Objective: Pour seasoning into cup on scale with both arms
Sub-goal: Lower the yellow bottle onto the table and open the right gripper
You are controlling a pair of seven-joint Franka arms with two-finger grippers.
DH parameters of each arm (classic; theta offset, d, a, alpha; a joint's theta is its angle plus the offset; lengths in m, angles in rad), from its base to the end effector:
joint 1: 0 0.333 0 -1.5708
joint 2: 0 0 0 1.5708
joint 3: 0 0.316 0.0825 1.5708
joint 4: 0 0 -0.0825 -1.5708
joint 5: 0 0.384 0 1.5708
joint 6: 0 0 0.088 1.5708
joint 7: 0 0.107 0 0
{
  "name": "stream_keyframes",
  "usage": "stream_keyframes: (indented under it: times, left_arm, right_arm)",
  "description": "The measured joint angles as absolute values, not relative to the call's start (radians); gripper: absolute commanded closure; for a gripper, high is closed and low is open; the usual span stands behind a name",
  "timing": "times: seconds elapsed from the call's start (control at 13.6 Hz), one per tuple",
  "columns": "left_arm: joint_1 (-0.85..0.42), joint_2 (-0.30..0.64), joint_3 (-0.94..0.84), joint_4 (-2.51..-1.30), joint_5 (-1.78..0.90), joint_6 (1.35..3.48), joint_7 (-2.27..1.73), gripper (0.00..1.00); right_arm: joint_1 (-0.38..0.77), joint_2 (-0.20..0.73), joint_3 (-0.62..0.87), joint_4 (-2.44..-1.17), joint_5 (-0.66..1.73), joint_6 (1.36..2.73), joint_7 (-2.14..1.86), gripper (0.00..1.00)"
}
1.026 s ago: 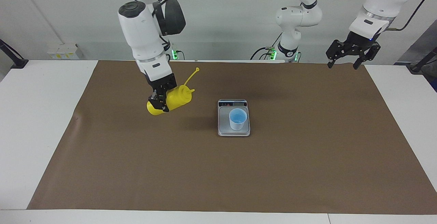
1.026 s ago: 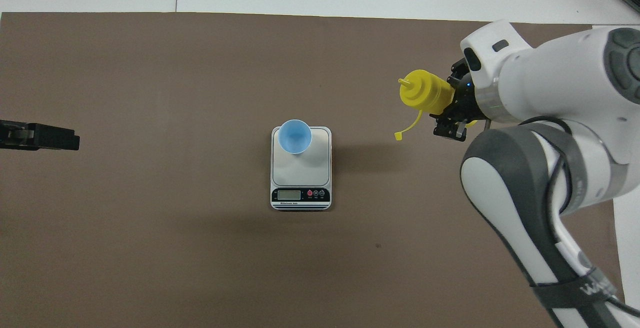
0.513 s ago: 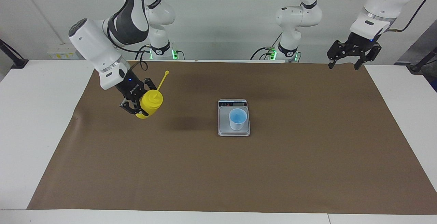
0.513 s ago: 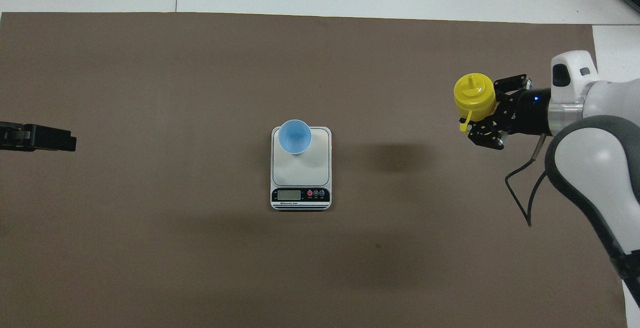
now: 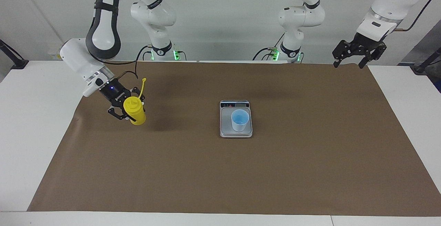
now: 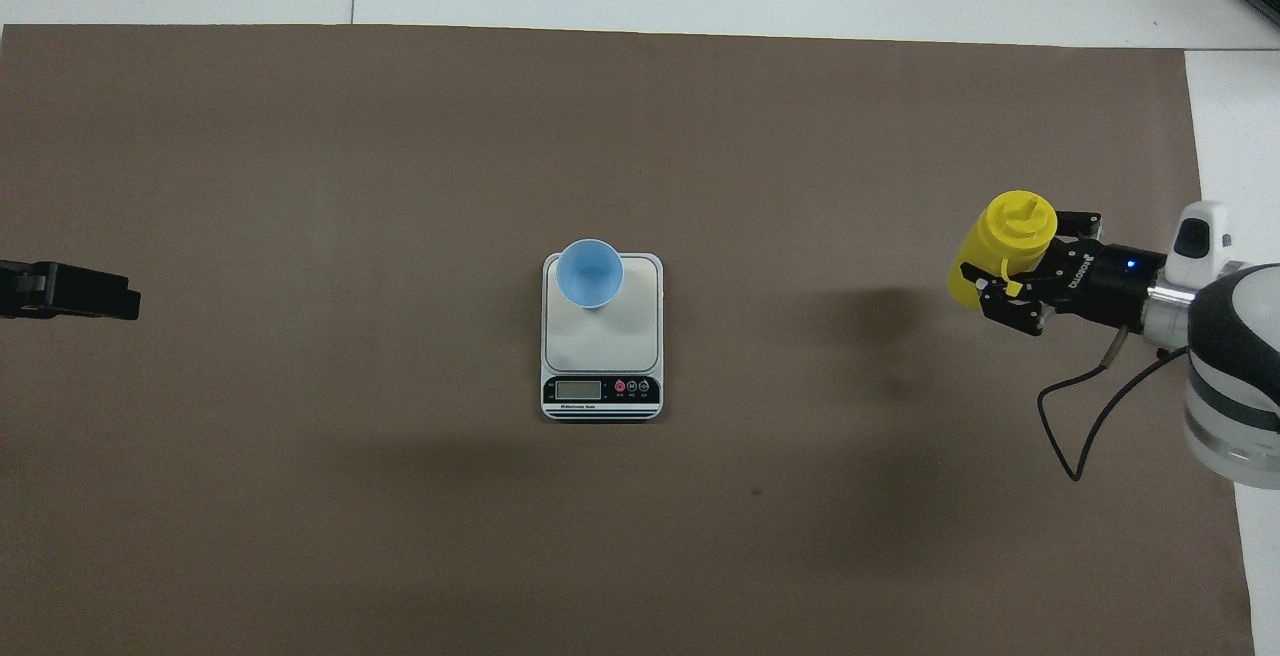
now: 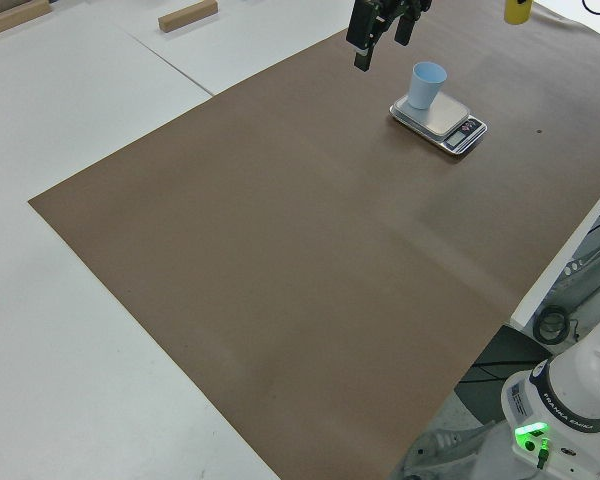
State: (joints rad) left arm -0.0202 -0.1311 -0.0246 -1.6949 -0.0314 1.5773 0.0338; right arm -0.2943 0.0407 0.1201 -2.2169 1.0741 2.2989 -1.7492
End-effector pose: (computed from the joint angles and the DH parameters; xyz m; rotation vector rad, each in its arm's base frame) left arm 0.5126 -0.0272 0.6365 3.1109 -0.1220 0.0207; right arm 0.5389 -0.0761 0.3713 -2.3390 -1.0384 -0.9189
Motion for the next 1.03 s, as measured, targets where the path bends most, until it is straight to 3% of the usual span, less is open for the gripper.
stream_keyframes:
  times: [0.44,1.03]
  left_arm:
    - [-0.02,-0.131,-0.025,-1.695,-0.031,1.576,0.034,0.0]
    - [-0.021,-0.133,-0.031,-1.695,-0.031,1.576,0.037,0.0]
  right_arm:
    - [-0.321,0.073,0.122,-2.313,1.397,2.38,-2.035,1.0]
    - [-0.322,0.113,0.122,-2.326,1.517,2.382,-2.184,1.0]
